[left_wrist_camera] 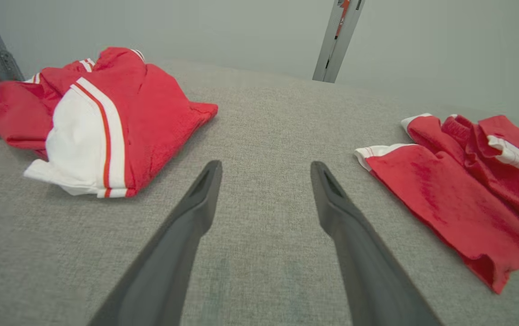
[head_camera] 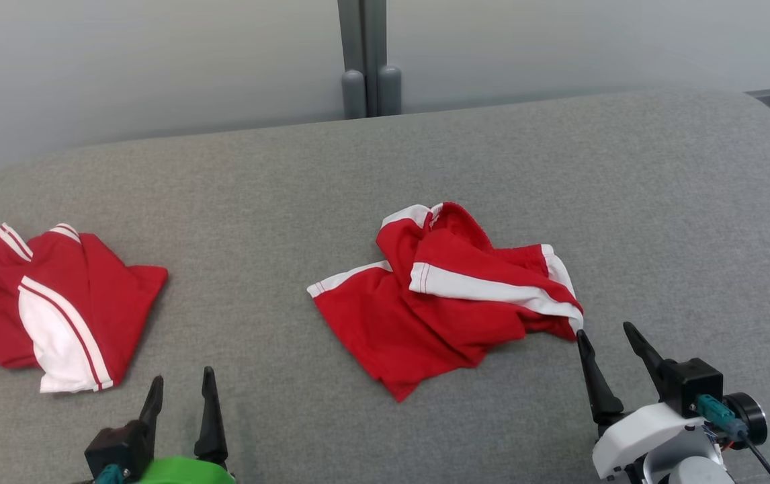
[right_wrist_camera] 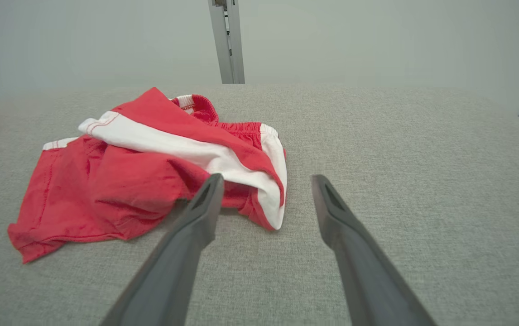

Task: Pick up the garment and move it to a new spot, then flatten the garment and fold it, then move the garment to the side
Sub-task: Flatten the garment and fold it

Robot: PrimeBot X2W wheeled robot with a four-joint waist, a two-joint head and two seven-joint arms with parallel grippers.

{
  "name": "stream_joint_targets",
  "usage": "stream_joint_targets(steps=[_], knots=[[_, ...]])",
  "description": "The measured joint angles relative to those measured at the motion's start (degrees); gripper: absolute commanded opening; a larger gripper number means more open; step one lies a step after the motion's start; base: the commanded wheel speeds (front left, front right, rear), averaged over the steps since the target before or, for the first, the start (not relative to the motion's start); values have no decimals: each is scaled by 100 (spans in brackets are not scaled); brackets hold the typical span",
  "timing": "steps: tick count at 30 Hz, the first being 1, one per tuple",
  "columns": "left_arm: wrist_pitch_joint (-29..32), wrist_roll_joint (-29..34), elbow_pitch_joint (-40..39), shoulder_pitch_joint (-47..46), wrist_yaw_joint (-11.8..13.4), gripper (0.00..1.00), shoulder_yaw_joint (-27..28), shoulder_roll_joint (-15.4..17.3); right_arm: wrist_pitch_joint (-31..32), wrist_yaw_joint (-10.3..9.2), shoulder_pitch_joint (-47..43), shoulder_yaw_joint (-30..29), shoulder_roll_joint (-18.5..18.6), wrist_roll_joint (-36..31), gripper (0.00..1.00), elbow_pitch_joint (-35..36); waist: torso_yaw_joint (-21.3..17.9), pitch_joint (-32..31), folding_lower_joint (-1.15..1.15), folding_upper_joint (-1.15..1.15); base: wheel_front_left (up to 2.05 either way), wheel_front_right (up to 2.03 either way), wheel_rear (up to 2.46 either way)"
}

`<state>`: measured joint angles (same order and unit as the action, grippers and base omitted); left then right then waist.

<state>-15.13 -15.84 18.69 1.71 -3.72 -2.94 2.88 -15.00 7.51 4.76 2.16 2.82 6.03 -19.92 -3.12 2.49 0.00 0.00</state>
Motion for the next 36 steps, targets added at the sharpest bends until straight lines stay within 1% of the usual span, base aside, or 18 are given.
stream_joint_targets(steps=[2, 4, 7, 12, 15, 20, 24, 27, 31, 32, 33, 34, 36], knots=[[1, -166, 47, -119, -67, 100, -151, 1, 0, 0, 5, -2, 0, -1, 100, 3, -21, 46, 0, 0, 0, 0, 0], [1, -178, 134, -389, -186, 100, -449, 3, 0, 0, 71, 0, 1, -1, 100, 29, -43, 130, 0, 0, 0, 0, 0], [0, -260, 201, -882, -270, 100, -837, -14, 0, 0, 197, -18, 1, -1, 100, 76, -83, 284, 0, 0, 0, 0, 0], [1, -487, 275, -1718, -334, 100, -1573, -11, -1, 0, 393, 14, 1, 12, 100, 135, -196, 588, 0, 0, 0, 0, 0], [1, -480, 480, -2134, -341, 100, -2014, -16, 0, 0, 517, 65, 0, 80, 100, 163, -309, 792, 0, 0, 0, 0, 0], [0, -610, 879, -2565, -357, 100, -2527, -14, 0, 0, 630, 119, 2, 169, 100, 202, -542, 1078, 0, 0, 0, 0, 0], [0, -894, 1112, -2708, -358, 100, -2715, -18, 0, 0, 678, 137, 1, 214, 100, 203, -758, 1266, 0, 0, 0, 0, 0], [1, -992, 1232, -2733, -358, 100, -2891, -19, 0, 0, 687, 107, 3, 254, 100, 192, -884, 1384, 0, 0, 0, 0, 0], [1, -1132, 1317, -2794, -358, 100, -2971, -18, 0, 0, 693, 84, 2, 270, 100, 167, -1004, 1482, 0, 0, 0, 0, 0], [1, -1144, 1315, -2804, -358, 65, -2978, -18, 0, 0, 693, 80, 3, 270, 100, 167, -1013, 1491, 0, 0, 0, 0, 0], [1, -1158, 1303, -2813, -358, 47, -2986, -18, 0, 0, 693, 84, 3, 272, 100, 166, -1013, 1491, 0, 0, 0, 0, 0], [1, -1170, 1257, -2814, -358, 0, -2987, -18, 0, 0, 693, 87, 2, 277, 100, 166, -1008, 1483, 0, 0, 0, 0, 0], [1, -1170, 1179, -2812, -358, 0, -2944, -20, 0, 0, 693, 84, 1, 276, 100, 158, -988, 1449, 0, 0, 0, 0, 0]])
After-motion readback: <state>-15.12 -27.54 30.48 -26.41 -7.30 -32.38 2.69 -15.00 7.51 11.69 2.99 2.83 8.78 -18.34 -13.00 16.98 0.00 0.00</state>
